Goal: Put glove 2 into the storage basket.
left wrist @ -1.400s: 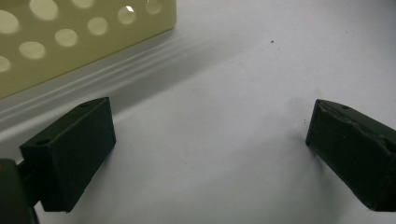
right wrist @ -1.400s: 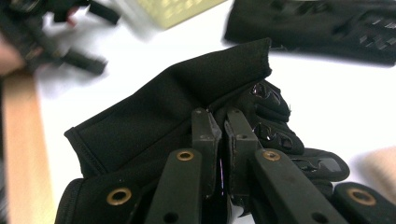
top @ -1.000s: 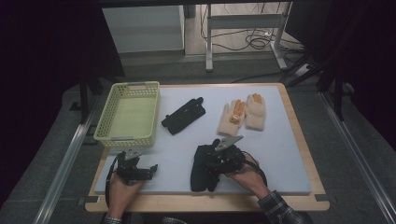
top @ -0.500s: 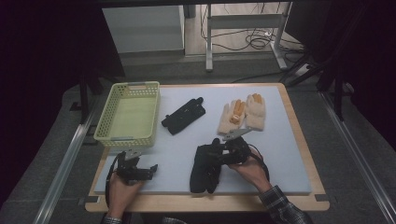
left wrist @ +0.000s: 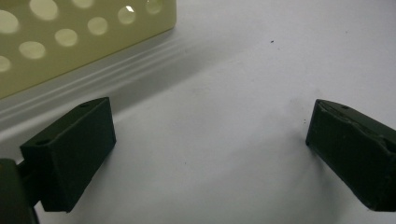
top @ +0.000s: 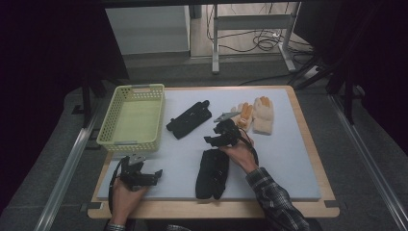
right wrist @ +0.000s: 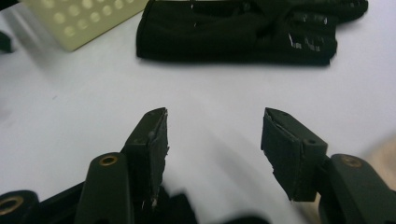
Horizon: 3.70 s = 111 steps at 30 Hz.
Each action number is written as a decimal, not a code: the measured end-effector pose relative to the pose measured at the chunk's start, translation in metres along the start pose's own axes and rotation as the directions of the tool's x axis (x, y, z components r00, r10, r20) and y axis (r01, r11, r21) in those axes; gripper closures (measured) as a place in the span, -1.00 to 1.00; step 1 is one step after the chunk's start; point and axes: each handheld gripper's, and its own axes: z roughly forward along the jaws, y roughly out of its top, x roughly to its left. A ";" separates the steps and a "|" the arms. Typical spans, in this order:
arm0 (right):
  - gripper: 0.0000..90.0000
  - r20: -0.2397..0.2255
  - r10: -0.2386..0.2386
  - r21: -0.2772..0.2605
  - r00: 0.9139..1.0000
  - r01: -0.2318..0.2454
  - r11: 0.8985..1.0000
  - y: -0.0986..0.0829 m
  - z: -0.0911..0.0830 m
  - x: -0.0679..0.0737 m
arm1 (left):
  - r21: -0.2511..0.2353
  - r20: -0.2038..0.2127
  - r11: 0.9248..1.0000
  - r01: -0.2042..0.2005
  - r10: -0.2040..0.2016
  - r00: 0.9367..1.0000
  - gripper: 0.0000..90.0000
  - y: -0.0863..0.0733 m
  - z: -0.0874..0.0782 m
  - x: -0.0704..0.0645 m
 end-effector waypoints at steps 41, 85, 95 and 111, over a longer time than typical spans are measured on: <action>0.95 0.083 -0.050 0.053 0.995 0.046 0.998 0.047 0.068 -0.011 | 0.003 0.001 1.000 -0.003 0.003 1.000 -0.96 0.000 0.000 0.000; 0.94 -0.058 -0.187 -0.141 0.981 0.177 0.974 0.004 -0.118 0.024 | -0.002 0.000 1.000 0.002 -0.002 1.000 -0.96 0.000 0.000 0.000; 0.94 -0.083 -0.187 -0.060 0.979 0.183 0.981 -0.036 -0.145 0.017 | -0.002 -0.001 1.000 0.005 -0.005 1.000 -0.96 0.000 0.000 0.000; 0.66 -0.104 -0.205 -0.043 0.973 0.201 0.979 0.002 -0.049 0.032 | 0.001 0.000 1.000 -0.002 0.002 1.000 -0.95 0.000 0.000 0.000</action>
